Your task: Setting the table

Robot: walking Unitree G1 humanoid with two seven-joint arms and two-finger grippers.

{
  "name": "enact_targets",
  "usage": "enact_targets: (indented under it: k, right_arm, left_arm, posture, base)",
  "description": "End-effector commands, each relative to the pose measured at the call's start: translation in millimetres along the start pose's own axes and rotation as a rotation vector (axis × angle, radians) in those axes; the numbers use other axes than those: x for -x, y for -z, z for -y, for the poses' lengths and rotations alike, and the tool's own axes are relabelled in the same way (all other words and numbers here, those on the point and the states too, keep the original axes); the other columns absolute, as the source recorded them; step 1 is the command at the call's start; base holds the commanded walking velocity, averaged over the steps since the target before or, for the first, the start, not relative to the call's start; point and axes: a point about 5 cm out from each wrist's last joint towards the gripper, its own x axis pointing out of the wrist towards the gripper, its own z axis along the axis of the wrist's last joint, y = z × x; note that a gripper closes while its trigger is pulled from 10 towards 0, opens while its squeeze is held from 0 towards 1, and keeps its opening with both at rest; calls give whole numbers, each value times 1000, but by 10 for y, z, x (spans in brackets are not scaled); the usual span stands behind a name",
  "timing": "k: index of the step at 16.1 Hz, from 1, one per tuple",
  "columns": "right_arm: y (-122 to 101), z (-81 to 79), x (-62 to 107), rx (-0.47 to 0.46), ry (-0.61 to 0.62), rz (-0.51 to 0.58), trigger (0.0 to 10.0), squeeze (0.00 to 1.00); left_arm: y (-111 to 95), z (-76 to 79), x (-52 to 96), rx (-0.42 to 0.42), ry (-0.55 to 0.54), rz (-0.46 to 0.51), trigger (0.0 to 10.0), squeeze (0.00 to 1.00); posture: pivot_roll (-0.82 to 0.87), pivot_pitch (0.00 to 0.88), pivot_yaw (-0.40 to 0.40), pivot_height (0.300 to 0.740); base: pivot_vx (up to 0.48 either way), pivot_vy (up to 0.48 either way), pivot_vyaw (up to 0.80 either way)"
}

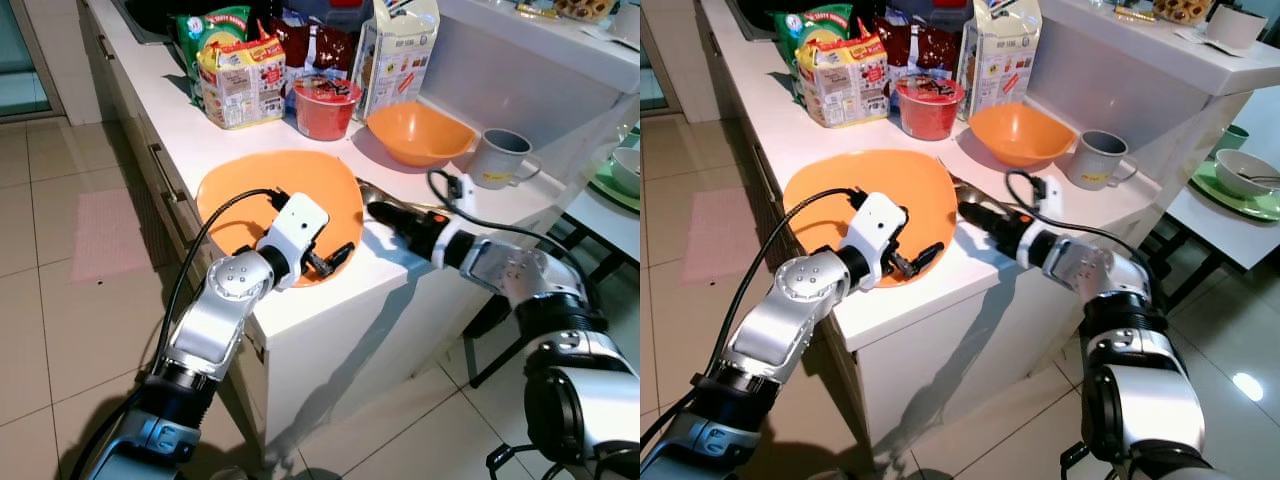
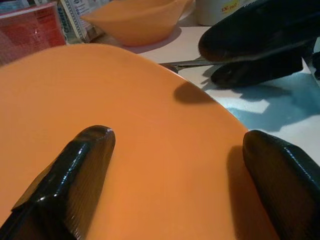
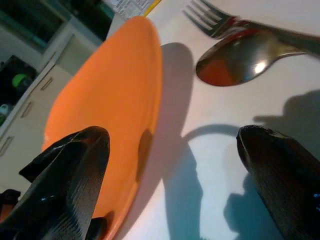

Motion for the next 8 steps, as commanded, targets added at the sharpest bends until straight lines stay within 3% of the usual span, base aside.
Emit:
enact_targets:
  k: [1, 8]
  right_arm:
    - [36, -15, -43, 11, -5, -47, 10000, 0]
    - [64, -59, -97, -29, -71, -81, 9843, 0]
  left_arm:
    - [115, 87, -2, 24, 42, -50, 10000, 0]
    - [112, 94, 6, 23, 49, -48, 10000, 0]
  posture:
    - [-10, 0, -105, 740]
    - [-10, 0, -101, 740]
  base:
    - [0, 0, 0]
    - [0, 0, 0]
